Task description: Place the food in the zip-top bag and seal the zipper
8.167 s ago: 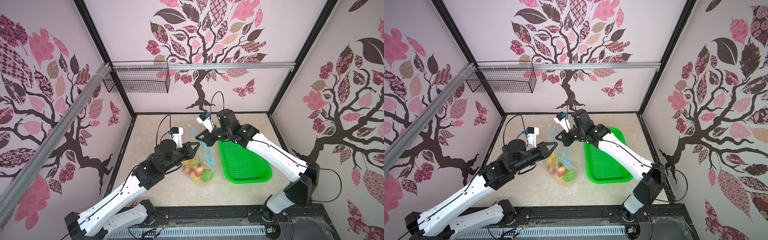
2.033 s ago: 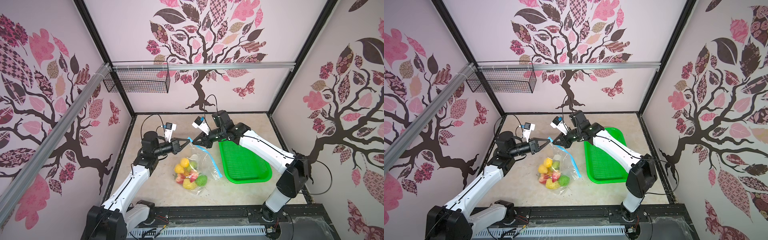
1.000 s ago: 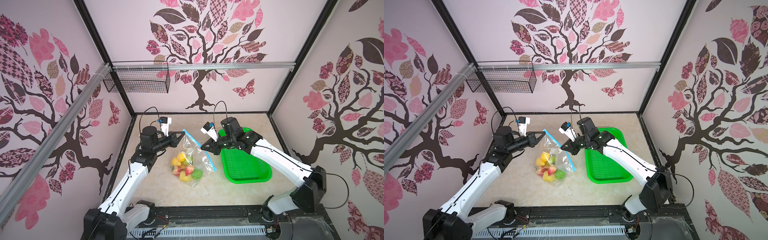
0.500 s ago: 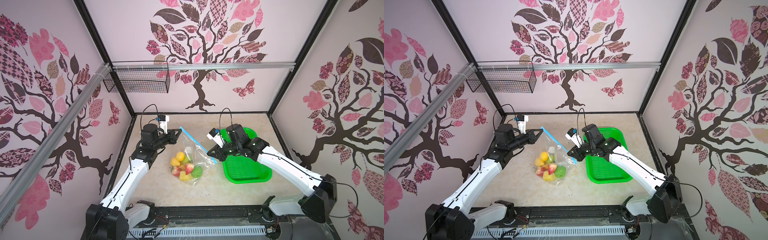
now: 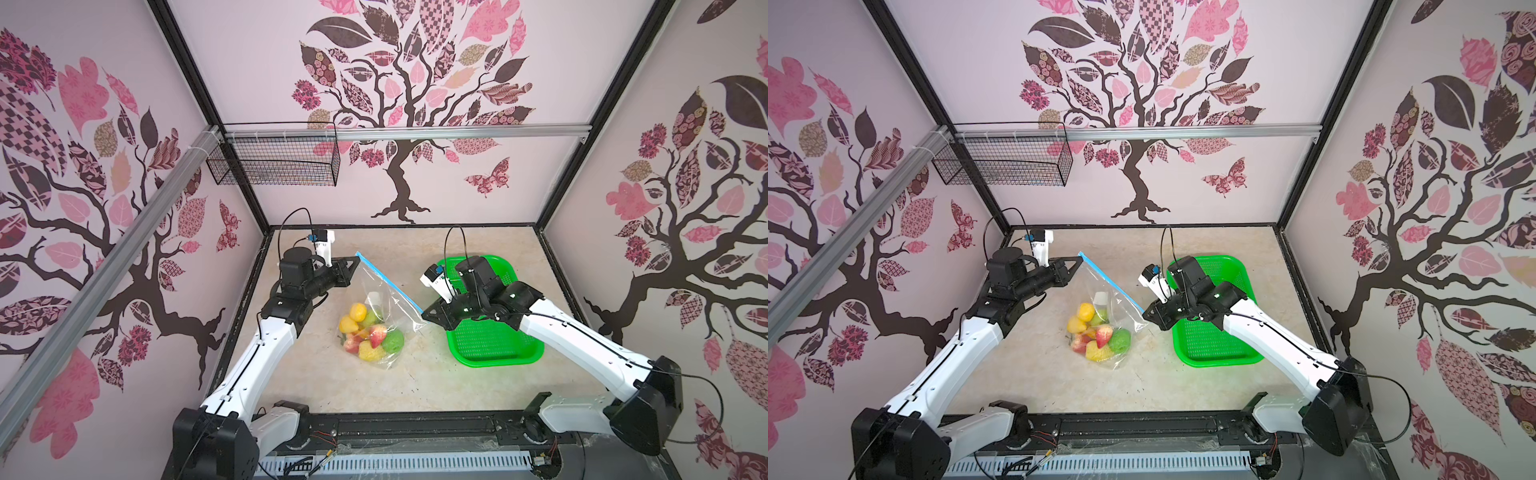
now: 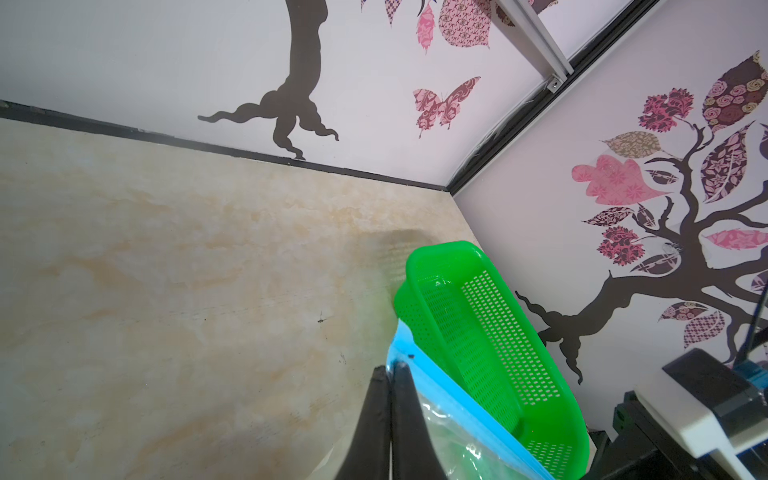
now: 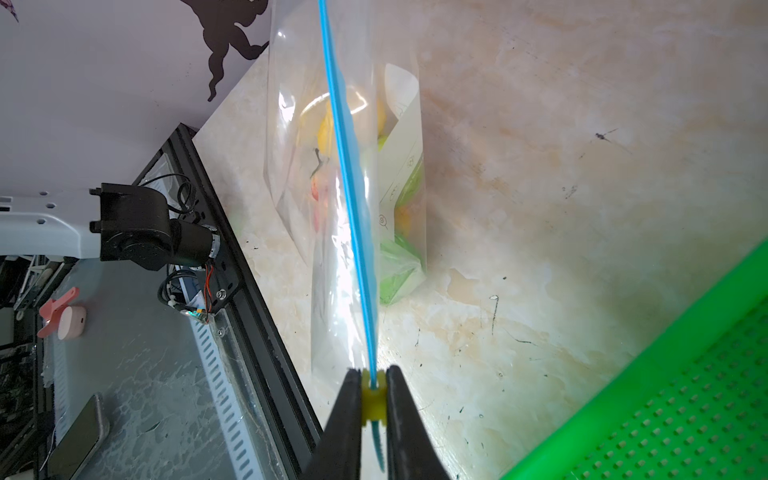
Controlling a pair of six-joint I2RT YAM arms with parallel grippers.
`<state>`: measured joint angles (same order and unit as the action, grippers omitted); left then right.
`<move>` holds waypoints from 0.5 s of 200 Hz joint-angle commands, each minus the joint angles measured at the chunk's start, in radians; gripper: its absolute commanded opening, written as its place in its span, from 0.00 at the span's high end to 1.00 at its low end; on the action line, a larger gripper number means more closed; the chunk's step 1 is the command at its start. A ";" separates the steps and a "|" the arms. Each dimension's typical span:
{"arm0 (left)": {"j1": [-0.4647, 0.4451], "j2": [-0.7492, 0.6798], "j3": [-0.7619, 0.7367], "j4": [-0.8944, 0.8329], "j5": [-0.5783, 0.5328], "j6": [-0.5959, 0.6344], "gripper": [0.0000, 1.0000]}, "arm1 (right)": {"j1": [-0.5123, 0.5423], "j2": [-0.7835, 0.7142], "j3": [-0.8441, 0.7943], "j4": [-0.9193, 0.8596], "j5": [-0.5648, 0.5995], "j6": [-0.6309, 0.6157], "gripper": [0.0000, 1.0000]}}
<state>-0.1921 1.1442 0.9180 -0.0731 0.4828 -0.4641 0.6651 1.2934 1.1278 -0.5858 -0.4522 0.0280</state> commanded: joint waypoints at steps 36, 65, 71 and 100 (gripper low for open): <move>0.028 0.019 -0.010 0.056 -0.004 0.002 1.00 | -0.002 -0.023 -0.004 -0.102 0.060 -0.006 0.85; 0.034 0.016 -0.011 0.056 -0.006 0.002 1.00 | -0.002 -0.030 -0.002 -0.121 0.083 -0.015 0.84; 0.033 0.016 -0.011 0.056 -0.004 0.001 1.00 | -0.002 -0.034 -0.002 -0.120 0.082 -0.015 0.84; 0.035 0.023 -0.008 0.059 0.020 -0.003 1.00 | -0.003 -0.034 0.004 -0.098 0.058 -0.010 0.84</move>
<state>-0.1608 1.1614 0.9180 -0.0513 0.4973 -0.4690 0.6651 1.2911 1.1172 -0.6601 -0.3889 0.0223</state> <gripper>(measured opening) 0.046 0.159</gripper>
